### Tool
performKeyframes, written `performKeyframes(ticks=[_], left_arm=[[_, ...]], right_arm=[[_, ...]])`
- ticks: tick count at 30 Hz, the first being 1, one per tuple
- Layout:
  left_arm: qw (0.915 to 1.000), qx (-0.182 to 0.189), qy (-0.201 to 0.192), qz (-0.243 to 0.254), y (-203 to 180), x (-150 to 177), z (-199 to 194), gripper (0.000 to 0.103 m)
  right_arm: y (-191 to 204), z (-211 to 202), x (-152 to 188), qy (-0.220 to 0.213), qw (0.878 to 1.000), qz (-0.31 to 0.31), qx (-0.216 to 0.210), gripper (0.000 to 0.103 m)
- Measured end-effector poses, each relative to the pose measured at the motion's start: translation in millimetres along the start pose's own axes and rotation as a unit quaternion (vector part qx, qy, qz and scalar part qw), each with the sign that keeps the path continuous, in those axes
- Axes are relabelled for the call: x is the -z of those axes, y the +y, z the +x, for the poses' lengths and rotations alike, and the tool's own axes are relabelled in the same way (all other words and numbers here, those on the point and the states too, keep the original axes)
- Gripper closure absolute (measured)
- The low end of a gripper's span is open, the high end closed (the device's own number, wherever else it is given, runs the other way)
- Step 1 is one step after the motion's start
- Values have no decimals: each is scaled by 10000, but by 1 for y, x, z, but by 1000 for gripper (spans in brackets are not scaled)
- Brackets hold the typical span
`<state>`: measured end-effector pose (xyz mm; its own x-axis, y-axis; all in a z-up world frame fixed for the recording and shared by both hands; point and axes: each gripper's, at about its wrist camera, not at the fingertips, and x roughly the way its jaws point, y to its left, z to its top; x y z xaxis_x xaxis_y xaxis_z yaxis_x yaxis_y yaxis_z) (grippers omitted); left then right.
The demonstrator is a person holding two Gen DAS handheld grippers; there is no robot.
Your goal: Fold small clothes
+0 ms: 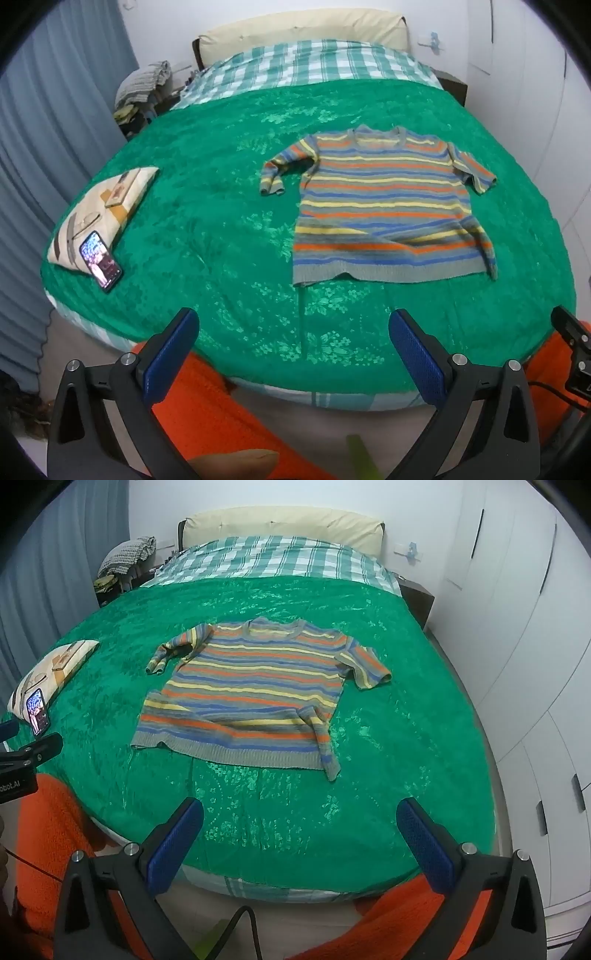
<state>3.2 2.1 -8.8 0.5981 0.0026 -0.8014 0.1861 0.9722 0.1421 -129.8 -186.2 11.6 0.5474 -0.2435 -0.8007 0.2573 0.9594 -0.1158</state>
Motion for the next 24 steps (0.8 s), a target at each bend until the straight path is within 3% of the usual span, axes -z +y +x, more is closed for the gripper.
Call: performKeyframes(ticks=[24], left_arm=[[9998, -77, 85, 164, -2, 5, 7, 0]], right_arm=[[3, 6, 1, 138, 9999, 20, -20, 0]])
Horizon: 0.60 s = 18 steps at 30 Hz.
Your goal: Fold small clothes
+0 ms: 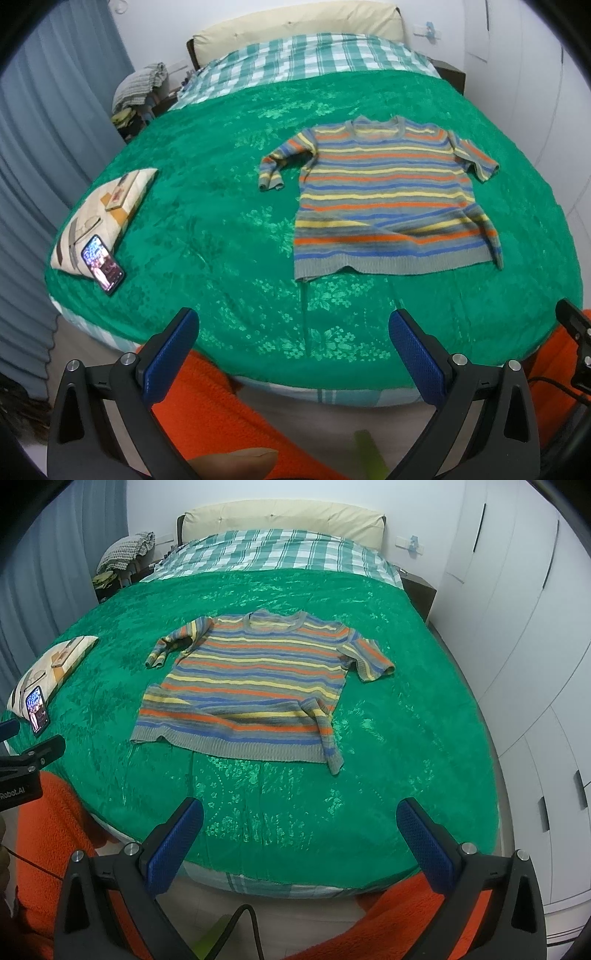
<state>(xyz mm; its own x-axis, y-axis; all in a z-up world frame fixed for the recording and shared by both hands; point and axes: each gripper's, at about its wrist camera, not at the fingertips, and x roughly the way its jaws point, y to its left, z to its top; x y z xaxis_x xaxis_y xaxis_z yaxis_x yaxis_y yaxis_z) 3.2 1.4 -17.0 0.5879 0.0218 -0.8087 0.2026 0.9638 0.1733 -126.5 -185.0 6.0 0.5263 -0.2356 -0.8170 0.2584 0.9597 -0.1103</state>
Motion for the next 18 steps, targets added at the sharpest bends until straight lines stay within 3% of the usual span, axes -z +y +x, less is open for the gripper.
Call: performKeyframes(ticks=[18], left_arm=[[9998, 146, 112, 11, -9, 1, 0, 0]], right_arm=[[-8, 0, 0, 61, 9986, 93, 514, 0]])
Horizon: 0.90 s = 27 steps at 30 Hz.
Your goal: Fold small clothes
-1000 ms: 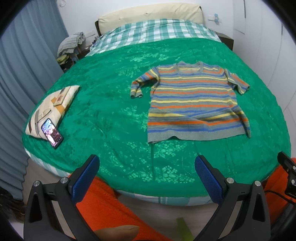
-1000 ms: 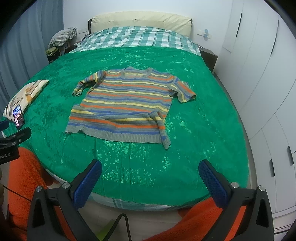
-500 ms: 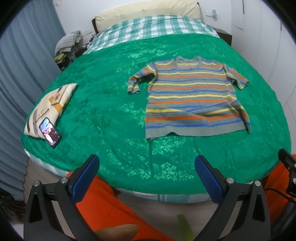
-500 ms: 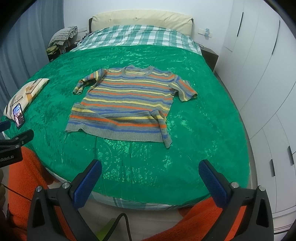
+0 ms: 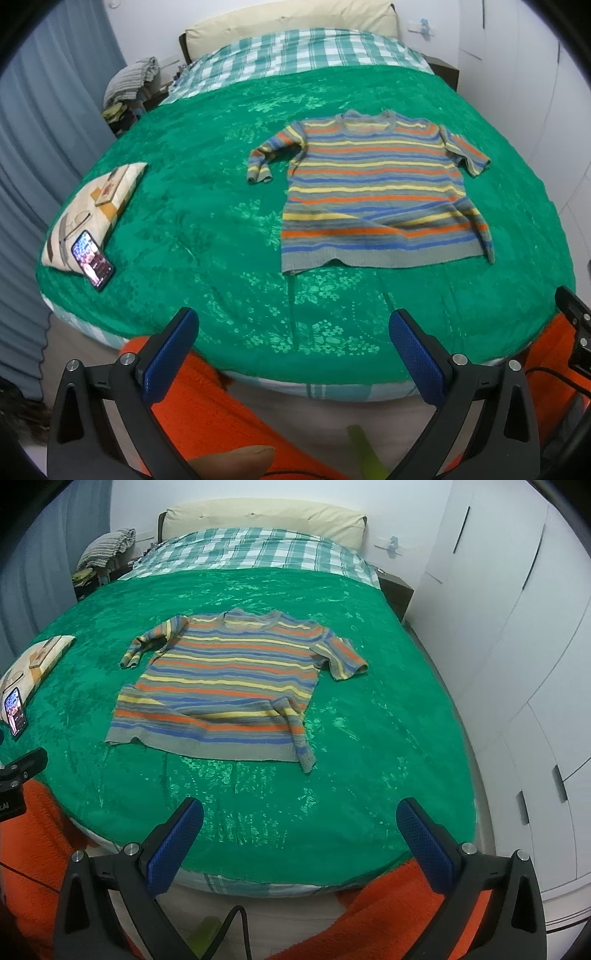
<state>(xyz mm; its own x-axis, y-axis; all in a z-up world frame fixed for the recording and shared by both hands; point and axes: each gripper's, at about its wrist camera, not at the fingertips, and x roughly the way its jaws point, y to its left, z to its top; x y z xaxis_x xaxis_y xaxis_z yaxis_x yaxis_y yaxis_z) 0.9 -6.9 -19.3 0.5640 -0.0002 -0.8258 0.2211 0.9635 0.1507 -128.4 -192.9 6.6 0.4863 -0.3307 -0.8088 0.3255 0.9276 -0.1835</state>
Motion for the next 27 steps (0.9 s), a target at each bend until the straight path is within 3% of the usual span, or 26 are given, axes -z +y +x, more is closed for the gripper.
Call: performKeyframes(ticks=[27], left_arm=[[9997, -8, 209, -110, 2, 3, 10, 0]], right_arm=[[-2, 8, 0, 198, 9997, -3, 113, 0]])
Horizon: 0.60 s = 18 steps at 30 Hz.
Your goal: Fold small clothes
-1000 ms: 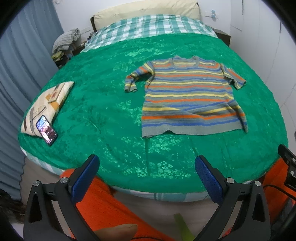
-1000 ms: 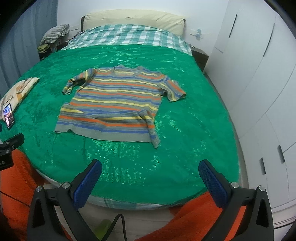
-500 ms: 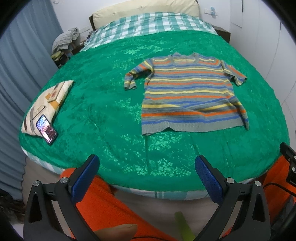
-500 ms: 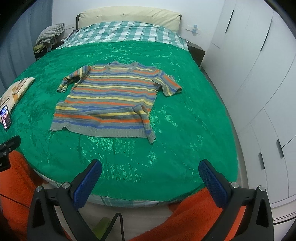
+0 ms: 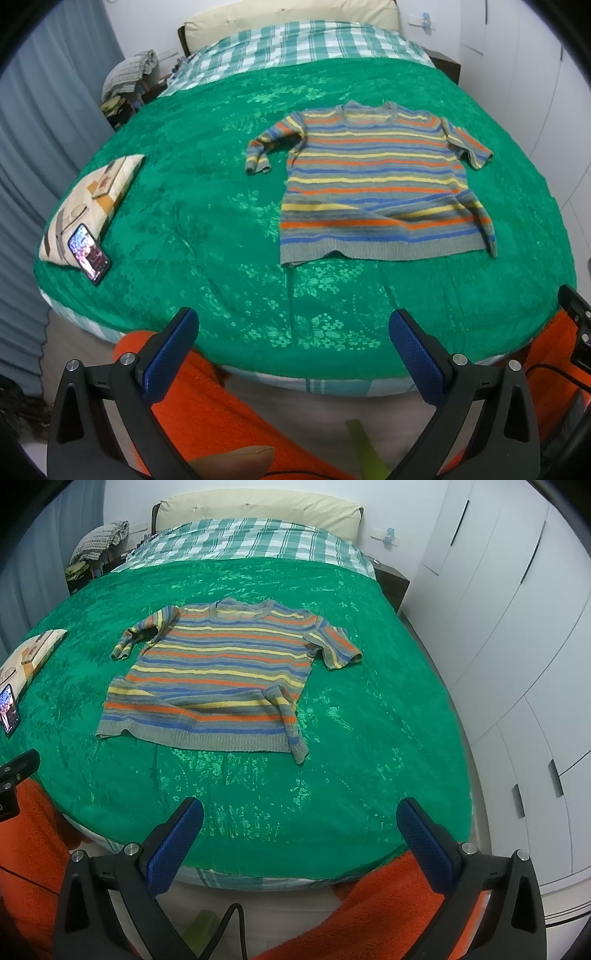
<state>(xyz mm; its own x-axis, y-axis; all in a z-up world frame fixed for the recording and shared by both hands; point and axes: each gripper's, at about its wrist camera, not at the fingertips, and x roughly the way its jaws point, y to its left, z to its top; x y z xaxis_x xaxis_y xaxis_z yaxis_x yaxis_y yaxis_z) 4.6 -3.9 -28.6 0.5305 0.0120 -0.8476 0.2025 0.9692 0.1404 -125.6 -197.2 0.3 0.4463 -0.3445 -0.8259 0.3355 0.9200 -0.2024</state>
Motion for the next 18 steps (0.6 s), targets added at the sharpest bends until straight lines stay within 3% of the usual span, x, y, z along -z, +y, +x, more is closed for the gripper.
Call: performKeyframes(ticks=[8, 12, 18], left_arm=[[9996, 254, 80, -135, 2, 0, 5, 0], [9999, -83, 106, 37, 0, 5, 17, 0], [9984, -214, 485, -184, 21, 14, 47, 0]], right_arm=[[0, 1, -1, 7, 10000, 3, 7, 0], [-1, 4, 0, 31, 10000, 21, -21, 0], [-1, 8, 1, 68, 9997, 122, -213, 0]])
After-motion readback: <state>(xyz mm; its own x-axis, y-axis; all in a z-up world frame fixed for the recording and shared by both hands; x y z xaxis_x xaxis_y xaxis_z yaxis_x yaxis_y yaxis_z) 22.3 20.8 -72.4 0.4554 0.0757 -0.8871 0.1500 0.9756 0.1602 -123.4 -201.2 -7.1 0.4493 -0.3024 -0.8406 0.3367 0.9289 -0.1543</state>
